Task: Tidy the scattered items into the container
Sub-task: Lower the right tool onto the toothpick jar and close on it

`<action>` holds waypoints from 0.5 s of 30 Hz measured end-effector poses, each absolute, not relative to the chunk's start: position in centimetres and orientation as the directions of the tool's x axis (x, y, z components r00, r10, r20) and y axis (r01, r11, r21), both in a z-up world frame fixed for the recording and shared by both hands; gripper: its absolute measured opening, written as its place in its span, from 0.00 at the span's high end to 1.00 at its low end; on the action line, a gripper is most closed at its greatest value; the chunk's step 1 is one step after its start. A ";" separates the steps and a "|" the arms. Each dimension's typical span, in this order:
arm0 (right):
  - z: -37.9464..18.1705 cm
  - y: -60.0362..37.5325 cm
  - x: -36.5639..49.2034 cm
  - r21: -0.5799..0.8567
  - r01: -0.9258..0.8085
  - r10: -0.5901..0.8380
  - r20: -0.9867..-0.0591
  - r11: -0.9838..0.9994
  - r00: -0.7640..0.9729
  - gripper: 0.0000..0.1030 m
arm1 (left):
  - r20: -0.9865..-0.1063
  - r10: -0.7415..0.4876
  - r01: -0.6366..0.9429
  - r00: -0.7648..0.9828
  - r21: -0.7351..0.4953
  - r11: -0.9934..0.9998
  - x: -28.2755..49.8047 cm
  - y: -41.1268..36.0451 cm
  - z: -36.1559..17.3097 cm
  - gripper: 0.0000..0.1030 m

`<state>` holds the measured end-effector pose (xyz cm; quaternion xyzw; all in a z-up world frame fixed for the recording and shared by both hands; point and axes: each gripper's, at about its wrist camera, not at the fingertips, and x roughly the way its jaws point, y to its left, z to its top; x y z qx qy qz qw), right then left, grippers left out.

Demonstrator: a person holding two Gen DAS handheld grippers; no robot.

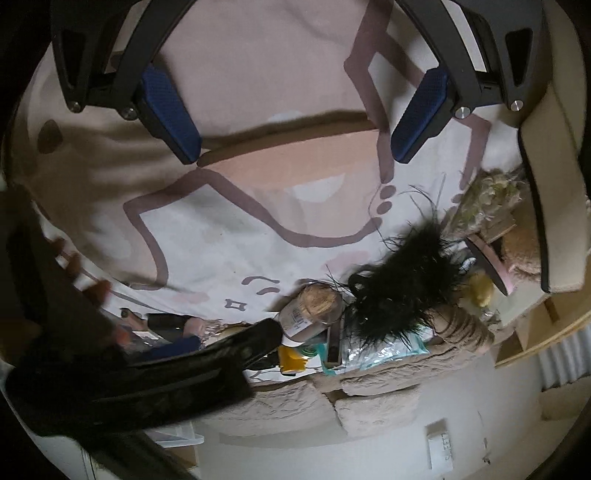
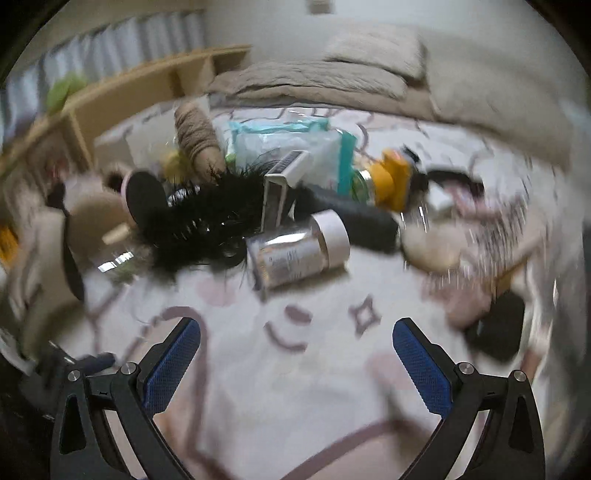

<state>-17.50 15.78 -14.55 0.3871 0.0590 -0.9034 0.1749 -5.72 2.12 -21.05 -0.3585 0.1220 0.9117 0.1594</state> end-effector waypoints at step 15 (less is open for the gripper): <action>-16.8 13.3 -24.6 -0.109 0.497 -0.228 -0.791 -0.861 -0.568 0.00 | -0.668 0.360 -0.446 -0.651 -0.048 -0.894 -5.5 1.3 -21.4 0.00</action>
